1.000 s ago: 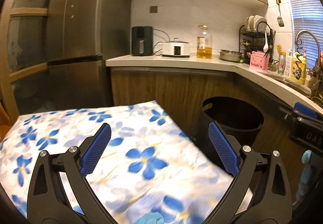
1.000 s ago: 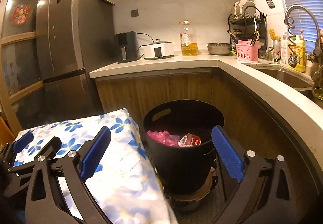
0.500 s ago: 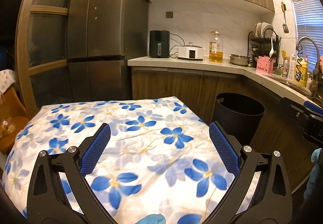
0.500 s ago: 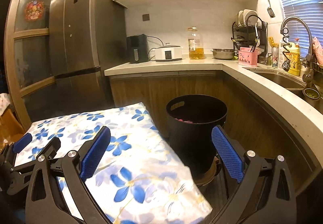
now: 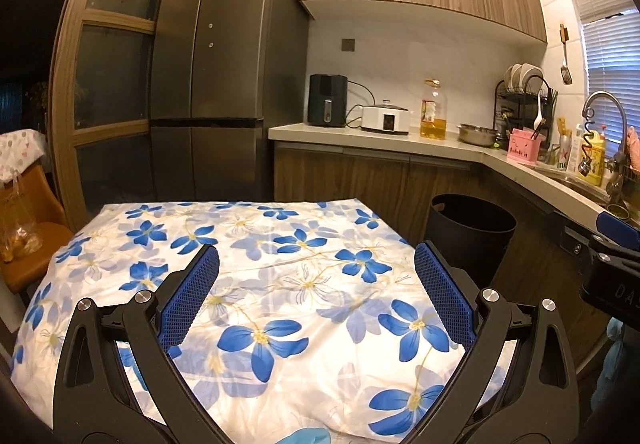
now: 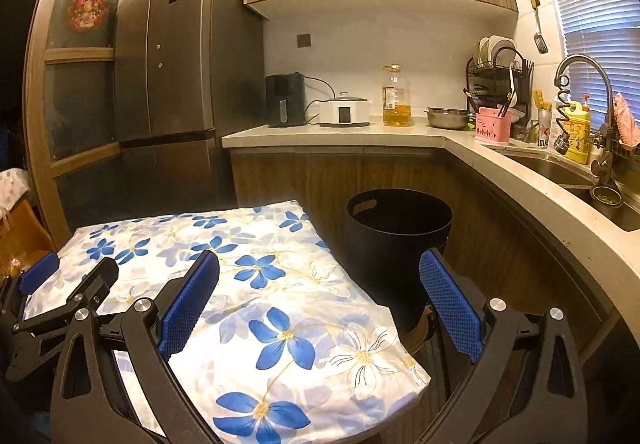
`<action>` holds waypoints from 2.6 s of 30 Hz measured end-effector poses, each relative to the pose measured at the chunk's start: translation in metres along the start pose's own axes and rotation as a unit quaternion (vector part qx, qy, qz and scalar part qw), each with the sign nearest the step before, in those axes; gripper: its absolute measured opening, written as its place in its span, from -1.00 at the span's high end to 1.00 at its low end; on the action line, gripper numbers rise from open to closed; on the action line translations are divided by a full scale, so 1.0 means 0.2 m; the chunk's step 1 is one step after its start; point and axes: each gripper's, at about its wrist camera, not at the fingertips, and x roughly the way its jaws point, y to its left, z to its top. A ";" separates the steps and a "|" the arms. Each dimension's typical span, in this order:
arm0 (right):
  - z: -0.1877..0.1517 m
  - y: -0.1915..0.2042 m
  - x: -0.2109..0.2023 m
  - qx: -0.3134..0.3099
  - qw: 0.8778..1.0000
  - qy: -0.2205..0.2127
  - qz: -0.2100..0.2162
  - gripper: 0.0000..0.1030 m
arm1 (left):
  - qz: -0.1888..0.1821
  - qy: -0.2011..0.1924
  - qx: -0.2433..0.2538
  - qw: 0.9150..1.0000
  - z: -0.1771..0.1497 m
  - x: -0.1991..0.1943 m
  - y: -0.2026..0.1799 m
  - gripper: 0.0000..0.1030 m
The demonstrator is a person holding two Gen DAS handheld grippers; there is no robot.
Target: Collect trash
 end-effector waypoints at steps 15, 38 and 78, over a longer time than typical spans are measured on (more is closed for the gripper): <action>0.00 0.01 -0.01 0.001 1.000 -0.002 -0.003 -0.87 | 0.002 0.004 -0.002 1.000 -0.01 0.00 0.01 -0.87; 0.01 0.02 0.00 -0.001 1.000 -0.001 0.001 -0.87 | 0.005 0.005 -0.001 1.000 -0.01 0.02 0.00 -0.87; 0.02 0.01 0.01 0.001 1.000 -0.001 0.003 -0.88 | 0.009 0.003 -0.001 1.000 0.01 0.01 -0.02 -0.87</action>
